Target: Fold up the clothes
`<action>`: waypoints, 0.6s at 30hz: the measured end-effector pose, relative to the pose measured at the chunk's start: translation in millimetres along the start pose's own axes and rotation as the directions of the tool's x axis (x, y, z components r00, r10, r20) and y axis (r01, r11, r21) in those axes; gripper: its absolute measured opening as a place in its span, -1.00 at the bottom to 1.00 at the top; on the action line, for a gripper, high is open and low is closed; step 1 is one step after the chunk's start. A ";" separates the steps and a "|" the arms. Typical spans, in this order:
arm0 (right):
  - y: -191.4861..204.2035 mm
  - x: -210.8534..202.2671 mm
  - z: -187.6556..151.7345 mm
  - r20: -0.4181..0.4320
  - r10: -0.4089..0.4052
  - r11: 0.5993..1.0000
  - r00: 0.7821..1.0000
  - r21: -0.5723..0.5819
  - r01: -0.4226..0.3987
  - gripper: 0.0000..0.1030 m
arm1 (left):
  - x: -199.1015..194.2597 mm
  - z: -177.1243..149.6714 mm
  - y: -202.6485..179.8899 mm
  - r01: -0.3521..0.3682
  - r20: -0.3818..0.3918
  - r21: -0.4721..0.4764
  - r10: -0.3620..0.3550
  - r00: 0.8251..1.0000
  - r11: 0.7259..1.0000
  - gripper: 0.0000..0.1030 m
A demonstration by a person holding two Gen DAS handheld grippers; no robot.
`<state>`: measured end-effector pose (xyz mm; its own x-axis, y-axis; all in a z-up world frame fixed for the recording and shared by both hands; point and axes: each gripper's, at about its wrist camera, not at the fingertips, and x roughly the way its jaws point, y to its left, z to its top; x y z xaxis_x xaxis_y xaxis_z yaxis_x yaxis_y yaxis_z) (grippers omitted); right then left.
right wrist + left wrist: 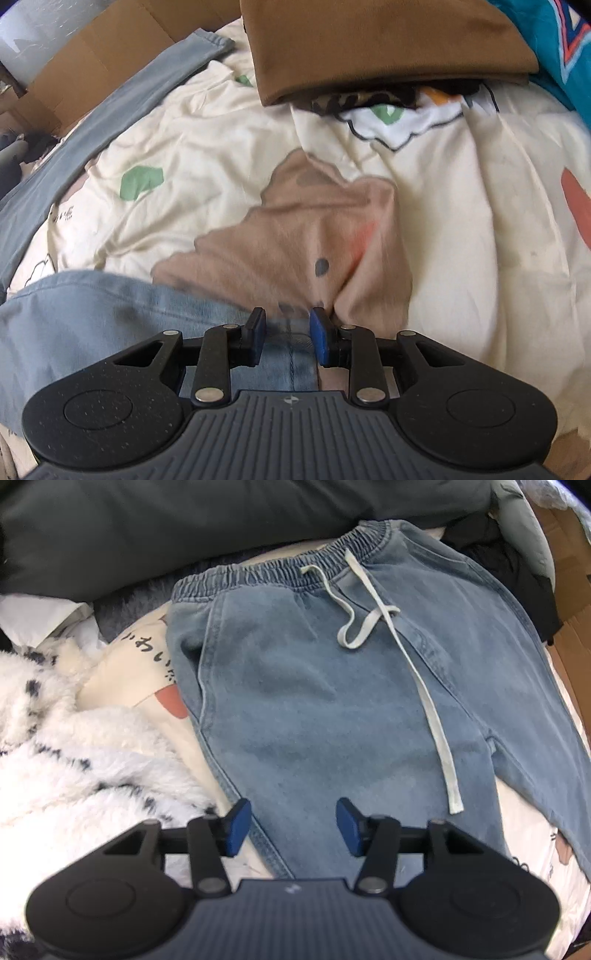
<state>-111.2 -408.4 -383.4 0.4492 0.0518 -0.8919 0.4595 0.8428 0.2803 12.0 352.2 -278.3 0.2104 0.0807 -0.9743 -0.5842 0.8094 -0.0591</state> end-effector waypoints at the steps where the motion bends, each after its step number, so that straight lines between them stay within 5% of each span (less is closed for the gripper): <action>1: -2.6 -0.1 -2.3 -0.006 0.007 1.000 1.000 0.013 -0.006 -0.32 | 0.9 -0.9 0.1 0.001 -0.004 -0.003 -0.001 1.000 1.000 0.06; 12: 9.3 10.6 -0.2 -0.007 -0.012 0.994 1.000 -0.108 0.011 -0.27 | 1.9 -1.5 -15.0 -0.011 0.001 0.011 0.011 1.000 1.000 0.06; 15: 18.6 8.2 1.7 -0.027 -0.034 0.980 0.999 -0.195 0.028 -0.57 | 0.3 1.4 -24.1 -0.003 0.011 0.020 0.003 1.000 1.000 0.06; 18: 22.5 -2.7 3.4 -0.016 -0.041 0.972 0.999 -0.232 0.036 -0.64 | -0.3 4.9 -38.1 0.010 0.021 0.041 -0.011 1.000 0.999 0.06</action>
<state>-99.4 -391.3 -373.5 0.4174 0.0258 -0.9083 0.2849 0.9455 0.1578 38.0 324.2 -274.6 0.2333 0.0842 -0.9687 -0.5492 0.8336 -0.0598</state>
